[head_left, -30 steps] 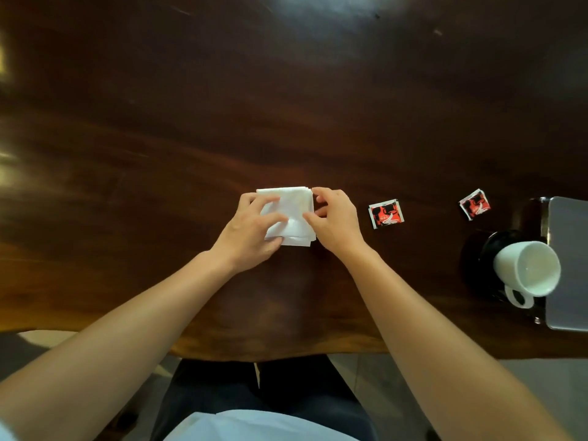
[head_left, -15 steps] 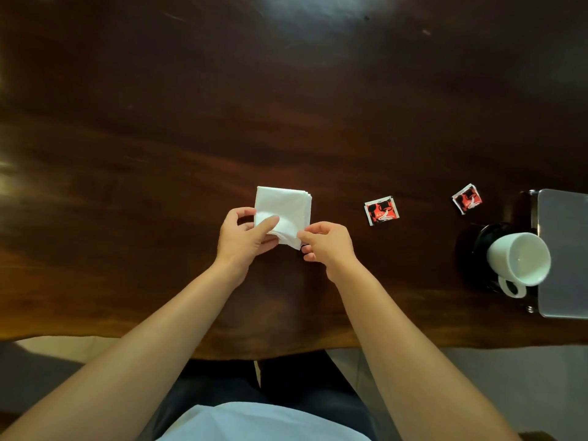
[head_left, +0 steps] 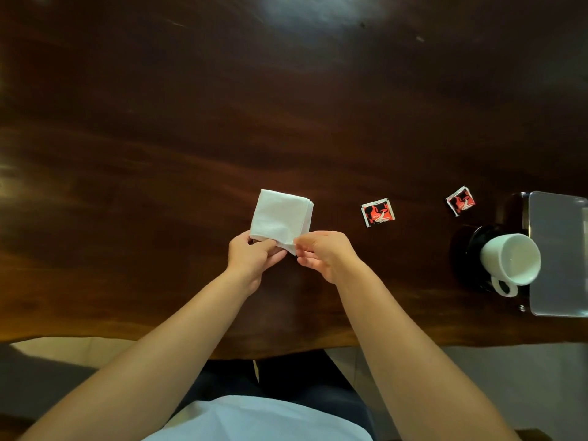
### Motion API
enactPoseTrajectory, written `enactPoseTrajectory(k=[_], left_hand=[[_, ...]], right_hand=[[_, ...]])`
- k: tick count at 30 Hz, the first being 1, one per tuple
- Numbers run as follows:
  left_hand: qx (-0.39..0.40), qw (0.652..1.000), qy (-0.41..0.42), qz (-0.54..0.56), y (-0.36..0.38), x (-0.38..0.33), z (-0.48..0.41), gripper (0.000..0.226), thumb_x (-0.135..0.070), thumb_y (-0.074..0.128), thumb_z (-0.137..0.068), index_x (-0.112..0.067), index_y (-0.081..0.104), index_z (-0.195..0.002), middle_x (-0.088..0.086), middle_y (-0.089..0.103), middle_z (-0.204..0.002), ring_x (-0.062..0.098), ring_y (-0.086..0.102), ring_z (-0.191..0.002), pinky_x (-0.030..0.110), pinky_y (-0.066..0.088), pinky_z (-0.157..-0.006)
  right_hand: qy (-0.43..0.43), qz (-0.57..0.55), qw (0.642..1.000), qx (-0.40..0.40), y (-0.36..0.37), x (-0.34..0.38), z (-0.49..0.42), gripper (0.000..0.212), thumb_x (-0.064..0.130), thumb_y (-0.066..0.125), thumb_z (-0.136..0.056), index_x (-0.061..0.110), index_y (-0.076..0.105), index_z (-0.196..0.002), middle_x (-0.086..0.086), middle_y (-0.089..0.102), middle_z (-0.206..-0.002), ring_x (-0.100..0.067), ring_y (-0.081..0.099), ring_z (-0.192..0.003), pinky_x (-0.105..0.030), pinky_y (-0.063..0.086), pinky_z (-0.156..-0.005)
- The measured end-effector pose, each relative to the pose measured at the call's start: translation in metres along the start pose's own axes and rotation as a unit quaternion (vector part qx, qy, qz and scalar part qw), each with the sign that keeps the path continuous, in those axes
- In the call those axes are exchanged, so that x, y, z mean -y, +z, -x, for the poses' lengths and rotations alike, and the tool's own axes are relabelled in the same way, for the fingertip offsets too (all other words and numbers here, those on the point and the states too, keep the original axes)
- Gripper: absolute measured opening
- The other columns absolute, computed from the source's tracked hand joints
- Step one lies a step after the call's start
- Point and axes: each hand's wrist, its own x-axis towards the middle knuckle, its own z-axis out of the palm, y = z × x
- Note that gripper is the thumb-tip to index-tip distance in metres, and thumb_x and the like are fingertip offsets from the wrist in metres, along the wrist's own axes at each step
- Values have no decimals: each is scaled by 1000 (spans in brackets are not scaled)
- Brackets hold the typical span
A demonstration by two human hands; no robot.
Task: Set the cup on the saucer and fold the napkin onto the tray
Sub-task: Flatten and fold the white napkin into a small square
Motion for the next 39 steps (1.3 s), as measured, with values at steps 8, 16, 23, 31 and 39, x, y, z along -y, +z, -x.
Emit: enactPoseTrajectory(k=[8, 16, 23, 31, 39], left_hand=[[-22, 991, -48, 123, 12, 4, -5, 34, 8, 48, -100, -5, 58, -130, 18, 69, -120, 29, 73, -100, 35, 64, -70], [47, 986, -57, 147, 19, -2, 1, 37, 8, 47, -100, -8, 59, -131, 16, 68, -123, 31, 70, -111, 45, 59, -93], [67, 996, -45, 37, 3, -19, -8, 29, 0, 63, -91, -6, 62, -120, 15, 69, -119, 29, 70, -109, 43, 59, -93], [-12, 972, 70, -225, -6, -10, -23, 24, -13, 77, -88, -11, 67, -109, 9, 75, -101, 19, 78, -77, 35, 64, -75], [-1, 963, 66, -261, -9, -12, -31, 30, -14, 80, -85, -10, 68, -112, 9, 76, -99, 20, 78, -74, 37, 64, -73]], right_hand=[[-16, 28, 999, -30, 1, -8, -5, 18, 2, 75, -85, 8, 71, -102, -12, 69, -103, -22, 70, -87, -31, 62, -62], [2, -98, 995, 32, -12, 2, 6, 19, -4, 69, -87, 7, 68, -103, -15, 67, -113, -27, 70, -96, -31, 63, -68], [-66, -15, 995, -76, -6, -9, -6, 22, -4, 76, -83, 10, 63, -95, -10, 66, -103, -23, 71, -87, -36, 65, -72], [-249, 42, 953, -168, -2, -27, -3, 23, 12, 74, -87, 30, 60, -89, 10, 68, -92, -11, 68, -83, -33, 63, -72], [-178, -29, 979, -94, 0, -18, -6, 43, 19, 60, -88, 23, 56, -131, 2, 65, -116, -17, 62, -107, -38, 58, -88]])
